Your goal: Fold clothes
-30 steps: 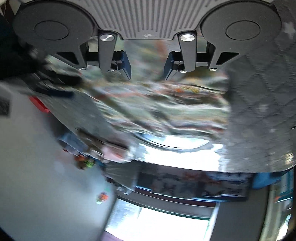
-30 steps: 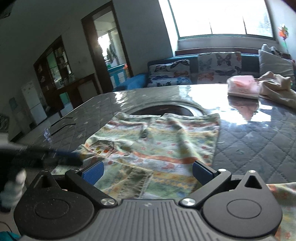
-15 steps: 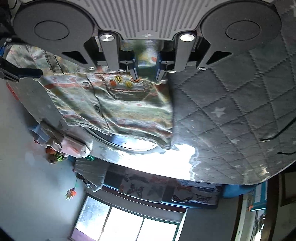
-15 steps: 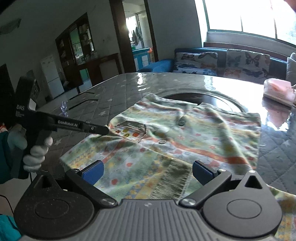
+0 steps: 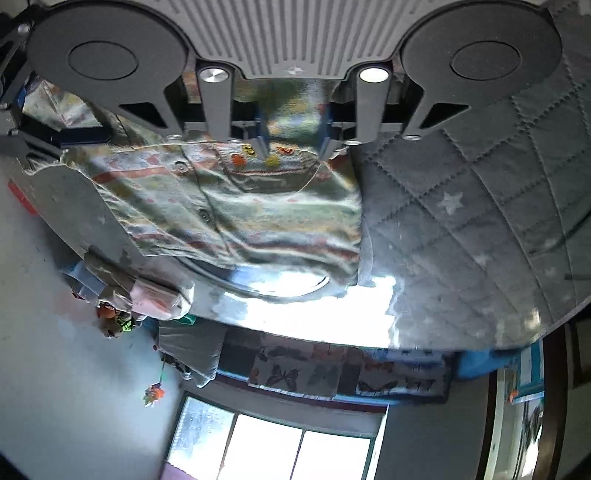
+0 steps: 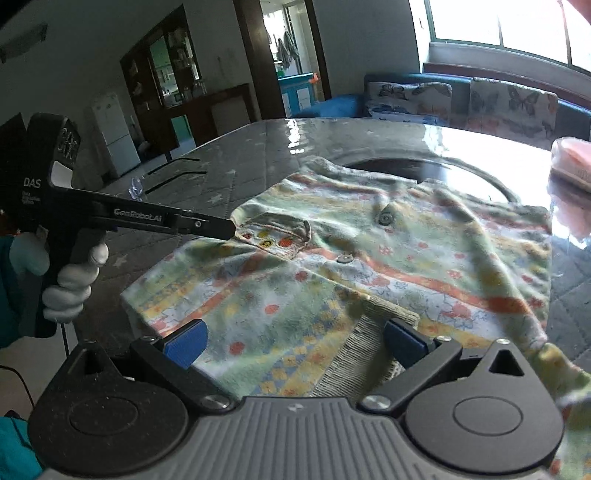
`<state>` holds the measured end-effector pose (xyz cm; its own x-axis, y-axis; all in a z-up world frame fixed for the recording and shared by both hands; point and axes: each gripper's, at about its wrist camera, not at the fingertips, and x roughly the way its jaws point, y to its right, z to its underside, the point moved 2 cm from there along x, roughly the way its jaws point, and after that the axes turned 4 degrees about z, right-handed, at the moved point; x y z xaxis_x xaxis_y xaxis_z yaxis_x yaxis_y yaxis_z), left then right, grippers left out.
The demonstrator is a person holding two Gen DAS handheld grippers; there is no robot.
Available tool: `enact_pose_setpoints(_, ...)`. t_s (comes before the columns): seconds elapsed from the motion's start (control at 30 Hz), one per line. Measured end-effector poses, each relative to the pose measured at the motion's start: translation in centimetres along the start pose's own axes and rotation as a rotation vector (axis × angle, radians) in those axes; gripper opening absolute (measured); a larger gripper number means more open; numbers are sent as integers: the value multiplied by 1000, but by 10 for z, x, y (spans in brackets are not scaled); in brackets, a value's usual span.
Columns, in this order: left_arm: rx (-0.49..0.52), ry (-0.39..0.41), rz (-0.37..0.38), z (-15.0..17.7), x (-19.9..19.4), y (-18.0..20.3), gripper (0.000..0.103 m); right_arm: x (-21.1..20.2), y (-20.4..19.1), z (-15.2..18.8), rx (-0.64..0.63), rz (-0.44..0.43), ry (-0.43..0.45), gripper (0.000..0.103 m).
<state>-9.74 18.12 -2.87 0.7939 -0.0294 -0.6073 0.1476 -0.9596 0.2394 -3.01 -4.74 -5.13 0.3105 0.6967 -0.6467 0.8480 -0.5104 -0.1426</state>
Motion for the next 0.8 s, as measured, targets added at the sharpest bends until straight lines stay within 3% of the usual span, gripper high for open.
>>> enact_pose_setpoints(0.1, 49, 7, 16, 4, -10, 11, 37, -12, -1, -1, -19, 20, 22, 103)
enact_pose_setpoints(0.3, 132, -26, 2, 23, -10, 25, 41, -11, -2, 14, -94, 78, -39, 102)
enact_pose_setpoints(0.4, 149, -30, -7, 25, -10, 28, 44, -17, -5, 16, -117, 97, -27, 102)
enact_pose_setpoints(0.63, 189, -38, -27, 30, -8, 34, 49, -15, 4, 22, -86, 134, -37, 102)
enact_pose_setpoints(0.8, 202, -7, -7, 20, -13, 46, 59, -42, 18, 19, -43, 169, 25, 102)
